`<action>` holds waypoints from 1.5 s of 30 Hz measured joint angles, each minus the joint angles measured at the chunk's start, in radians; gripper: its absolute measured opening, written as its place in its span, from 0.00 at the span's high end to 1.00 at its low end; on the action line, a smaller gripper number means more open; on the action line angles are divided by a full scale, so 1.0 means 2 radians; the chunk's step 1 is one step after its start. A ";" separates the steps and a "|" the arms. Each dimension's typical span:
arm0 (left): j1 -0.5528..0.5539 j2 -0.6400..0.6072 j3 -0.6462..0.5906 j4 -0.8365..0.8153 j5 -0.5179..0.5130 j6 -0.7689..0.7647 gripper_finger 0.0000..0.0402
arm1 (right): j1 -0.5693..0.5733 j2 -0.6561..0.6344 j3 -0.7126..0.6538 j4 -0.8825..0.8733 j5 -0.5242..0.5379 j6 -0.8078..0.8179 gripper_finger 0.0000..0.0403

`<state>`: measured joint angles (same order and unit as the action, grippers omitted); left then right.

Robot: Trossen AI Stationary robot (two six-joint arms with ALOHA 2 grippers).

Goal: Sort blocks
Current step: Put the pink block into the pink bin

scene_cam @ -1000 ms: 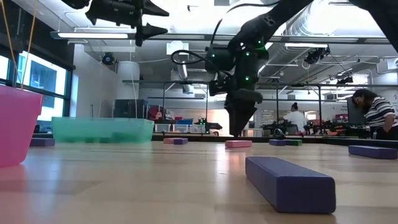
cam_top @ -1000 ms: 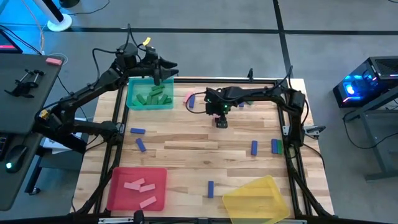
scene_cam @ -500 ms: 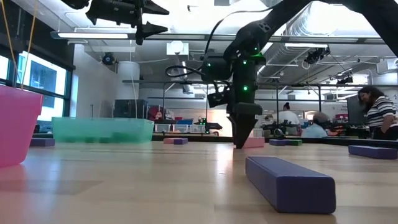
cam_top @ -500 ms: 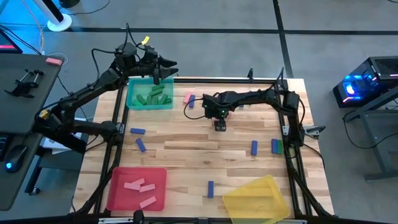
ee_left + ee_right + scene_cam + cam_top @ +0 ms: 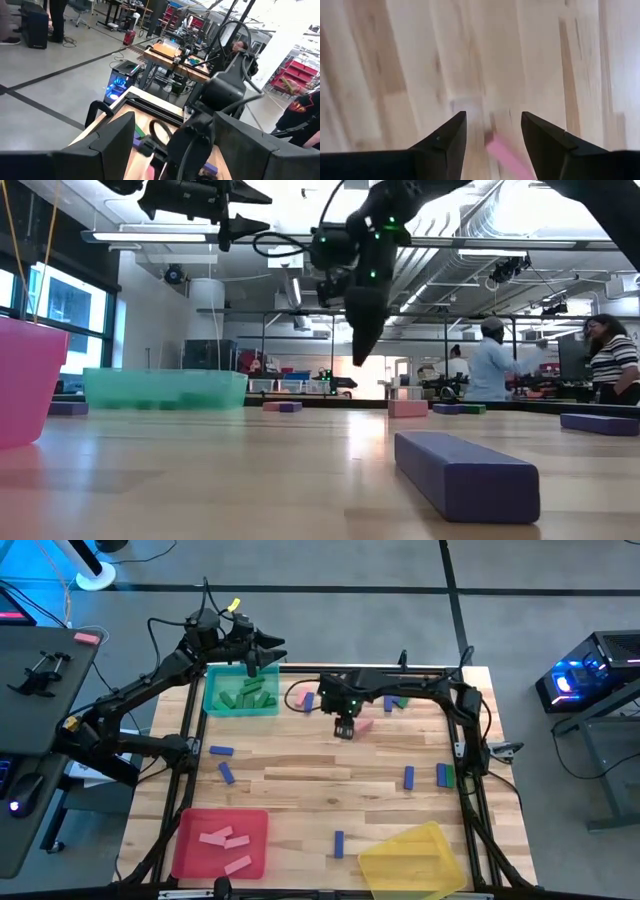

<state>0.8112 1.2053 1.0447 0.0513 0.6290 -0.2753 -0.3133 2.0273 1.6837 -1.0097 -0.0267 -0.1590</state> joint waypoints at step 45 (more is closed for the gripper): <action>0.003 0.000 0.000 0.005 0.020 0.008 0.36 | -0.016 -0.006 -0.133 0.049 0.066 -0.118 0.72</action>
<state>0.8181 1.2057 1.0447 0.0604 0.6685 -0.2591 -0.3462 2.0159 1.4170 -0.9116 0.1047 -0.3953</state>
